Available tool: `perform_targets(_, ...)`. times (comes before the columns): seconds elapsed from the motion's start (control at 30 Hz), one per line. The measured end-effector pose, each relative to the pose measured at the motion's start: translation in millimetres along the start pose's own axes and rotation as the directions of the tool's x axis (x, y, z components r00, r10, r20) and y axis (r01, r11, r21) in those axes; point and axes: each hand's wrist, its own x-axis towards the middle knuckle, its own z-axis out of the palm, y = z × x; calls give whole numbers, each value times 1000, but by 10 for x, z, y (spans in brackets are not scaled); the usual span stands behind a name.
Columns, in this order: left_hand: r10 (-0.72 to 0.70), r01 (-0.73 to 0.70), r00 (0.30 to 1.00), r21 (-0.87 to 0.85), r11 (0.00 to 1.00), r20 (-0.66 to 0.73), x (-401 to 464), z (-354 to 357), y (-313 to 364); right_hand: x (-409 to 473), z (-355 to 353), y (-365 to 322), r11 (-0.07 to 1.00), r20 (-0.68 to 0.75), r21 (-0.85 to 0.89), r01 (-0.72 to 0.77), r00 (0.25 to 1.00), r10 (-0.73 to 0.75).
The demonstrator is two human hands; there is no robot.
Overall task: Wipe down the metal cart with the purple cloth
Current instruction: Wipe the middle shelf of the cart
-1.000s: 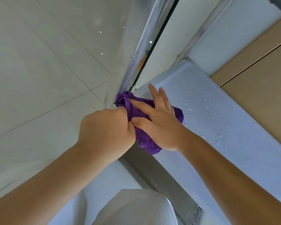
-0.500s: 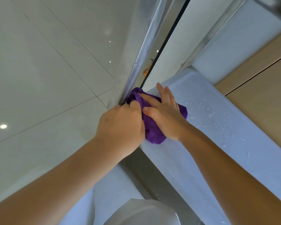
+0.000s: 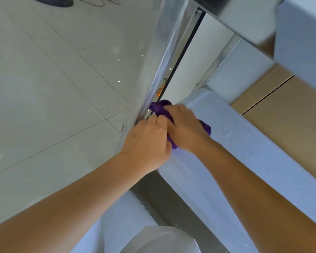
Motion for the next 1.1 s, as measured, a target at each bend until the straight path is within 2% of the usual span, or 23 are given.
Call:
perform_targets(0.07,10,-8,1000,-84,996,20,26,28,14,15,41,76,960,63,281,-17,998,-1)
perform_targets(0.1,13,-10,1000,-119,993,27,38,36,24,52,43,122,951,72,307,-34,997,13)
perform_targets(0.27,35,-32,999,-99,995,28,239,179,58,233,21,305,944,53,331,-21,999,3)
perform_targets(0.37,103,-98,994,-131,986,33,360,274,36,334,-6,434,937,10,349,-4,1000,1)
perform_targets(0.53,93,-84,992,-105,991,88,384,348,-5,596,6,772,943,19,324,-76,997,74)
perform_targets(0.7,8,-5,976,-13,1000,217,413,376,32,766,-41,979,916,35,371,-151,988,148)
perform_targets(1.1,21,-14,991,-51,999,134,375,338,8,1050,-164,1209,834,74,477,-277,958,275)
